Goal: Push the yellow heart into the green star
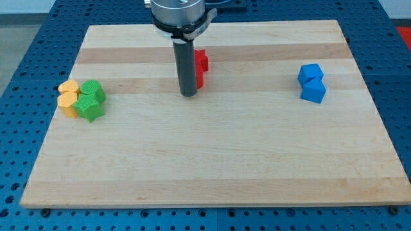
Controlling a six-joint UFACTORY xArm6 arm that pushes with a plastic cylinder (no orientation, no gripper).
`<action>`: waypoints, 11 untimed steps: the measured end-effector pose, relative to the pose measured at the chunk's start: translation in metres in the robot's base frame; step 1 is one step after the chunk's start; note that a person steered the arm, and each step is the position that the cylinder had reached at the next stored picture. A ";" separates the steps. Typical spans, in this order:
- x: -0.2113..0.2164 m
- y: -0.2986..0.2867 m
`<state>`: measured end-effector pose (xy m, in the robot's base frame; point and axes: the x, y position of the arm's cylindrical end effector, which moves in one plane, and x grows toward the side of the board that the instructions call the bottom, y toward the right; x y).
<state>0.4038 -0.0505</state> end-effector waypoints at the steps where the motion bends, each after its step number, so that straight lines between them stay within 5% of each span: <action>1: -0.003 0.000; 3: 0.006 -0.047; 6: -0.088 -0.110; 7: -0.088 -0.180; 8: -0.083 -0.241; 11: -0.002 -0.254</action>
<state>0.4019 -0.3043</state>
